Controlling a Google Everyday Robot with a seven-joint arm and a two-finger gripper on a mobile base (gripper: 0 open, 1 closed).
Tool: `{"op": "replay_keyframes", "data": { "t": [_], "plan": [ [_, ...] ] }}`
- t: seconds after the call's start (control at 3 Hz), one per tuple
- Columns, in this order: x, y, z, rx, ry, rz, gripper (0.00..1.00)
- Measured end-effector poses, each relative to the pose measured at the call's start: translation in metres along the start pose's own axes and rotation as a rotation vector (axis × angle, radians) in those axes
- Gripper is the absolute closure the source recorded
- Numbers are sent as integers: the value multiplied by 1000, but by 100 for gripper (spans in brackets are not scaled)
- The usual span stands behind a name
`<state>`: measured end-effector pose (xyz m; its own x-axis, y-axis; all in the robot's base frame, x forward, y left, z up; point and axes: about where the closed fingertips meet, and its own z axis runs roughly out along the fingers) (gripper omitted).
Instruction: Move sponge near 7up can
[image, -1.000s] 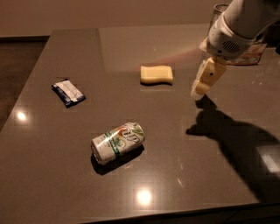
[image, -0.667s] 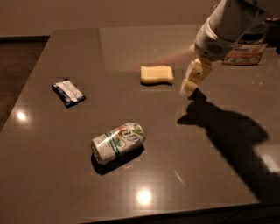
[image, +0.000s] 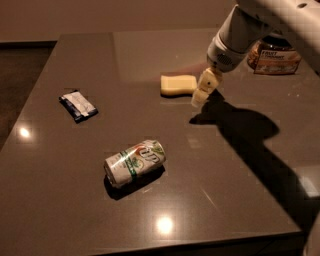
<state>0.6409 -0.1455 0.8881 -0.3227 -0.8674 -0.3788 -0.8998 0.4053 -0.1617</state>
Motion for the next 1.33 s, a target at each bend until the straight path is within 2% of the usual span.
{"op": "replay_keyframes", "data": {
  "t": [0.67,1.33],
  "plan": [
    [-17,-14,43,-22,9,100,4],
    [-29,-14,55,-43,15,137,49]
  ]
}}
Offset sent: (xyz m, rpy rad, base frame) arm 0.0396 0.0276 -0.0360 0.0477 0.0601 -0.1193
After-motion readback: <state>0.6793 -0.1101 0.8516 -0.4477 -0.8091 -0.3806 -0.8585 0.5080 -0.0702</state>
